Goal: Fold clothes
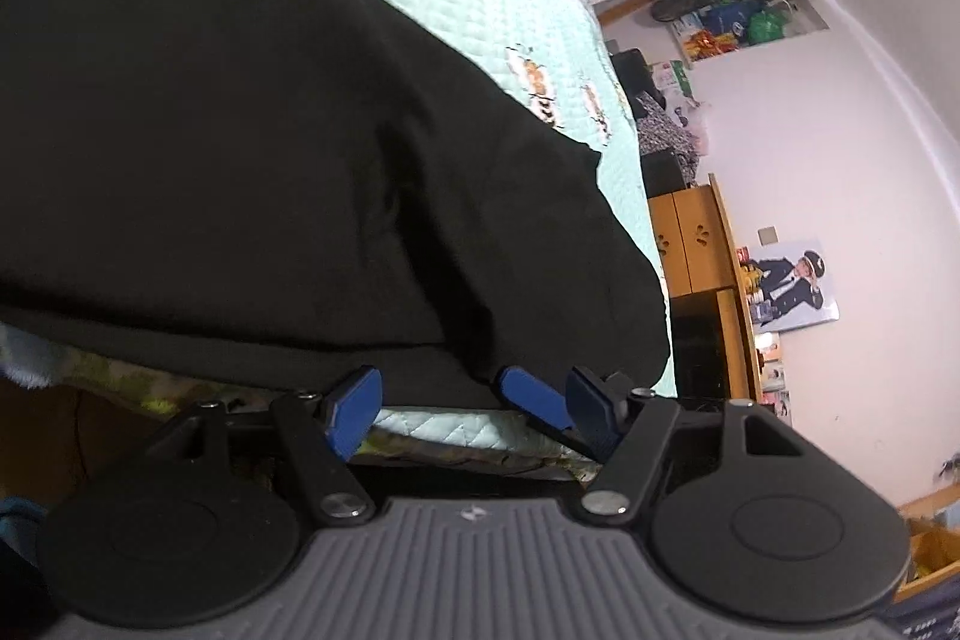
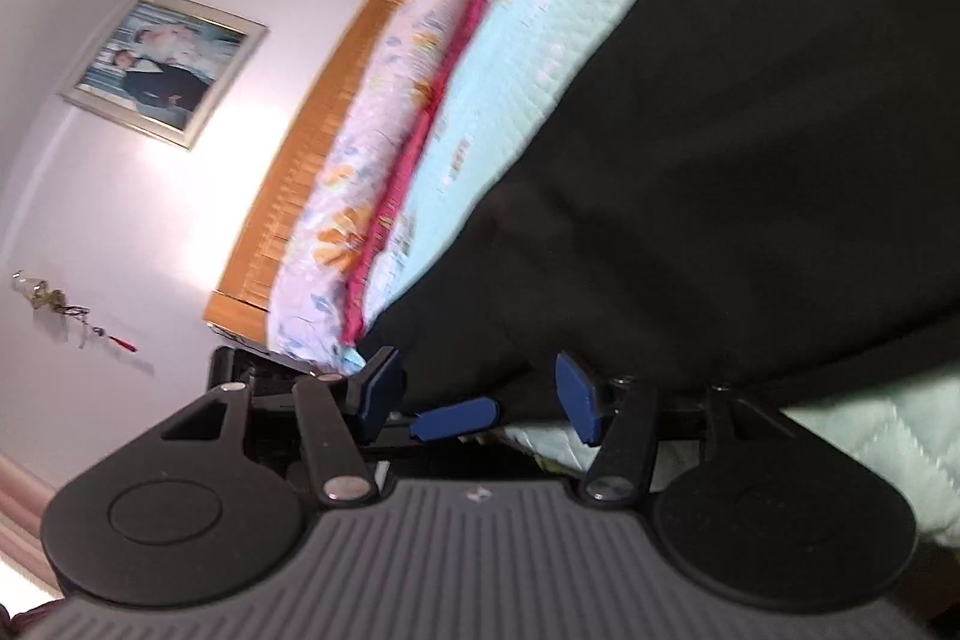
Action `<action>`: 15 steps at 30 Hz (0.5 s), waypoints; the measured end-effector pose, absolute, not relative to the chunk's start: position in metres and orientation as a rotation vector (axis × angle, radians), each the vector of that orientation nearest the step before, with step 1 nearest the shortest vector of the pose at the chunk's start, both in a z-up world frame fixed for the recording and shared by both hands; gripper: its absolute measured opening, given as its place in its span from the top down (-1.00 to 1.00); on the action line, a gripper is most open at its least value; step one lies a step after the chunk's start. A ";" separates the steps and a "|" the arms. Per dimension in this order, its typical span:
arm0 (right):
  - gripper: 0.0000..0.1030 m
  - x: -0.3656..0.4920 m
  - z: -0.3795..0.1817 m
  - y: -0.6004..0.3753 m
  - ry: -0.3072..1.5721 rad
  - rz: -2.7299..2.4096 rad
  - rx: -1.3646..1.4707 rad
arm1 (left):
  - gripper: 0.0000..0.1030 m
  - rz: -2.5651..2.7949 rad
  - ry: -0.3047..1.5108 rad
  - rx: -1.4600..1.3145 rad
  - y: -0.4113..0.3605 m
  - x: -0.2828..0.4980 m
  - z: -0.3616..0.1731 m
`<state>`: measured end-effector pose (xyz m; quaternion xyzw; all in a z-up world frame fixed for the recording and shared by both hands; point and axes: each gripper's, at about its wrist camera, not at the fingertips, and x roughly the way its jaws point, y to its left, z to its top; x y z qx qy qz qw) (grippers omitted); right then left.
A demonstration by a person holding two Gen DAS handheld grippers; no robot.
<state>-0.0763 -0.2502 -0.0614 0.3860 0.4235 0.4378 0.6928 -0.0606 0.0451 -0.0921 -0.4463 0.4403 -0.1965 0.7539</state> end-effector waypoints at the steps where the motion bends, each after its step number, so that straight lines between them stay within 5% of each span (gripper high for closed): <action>1: -0.15 -0.077 -0.062 -0.250 0.958 0.977 0.864 | -0.38 -0.430 0.955 -0.978 0.045 -0.061 -0.091; 15: -0.23 -0.076 -0.051 -0.257 0.851 0.878 0.836 | -0.39 -0.302 0.898 -1.118 0.056 -0.074 -0.098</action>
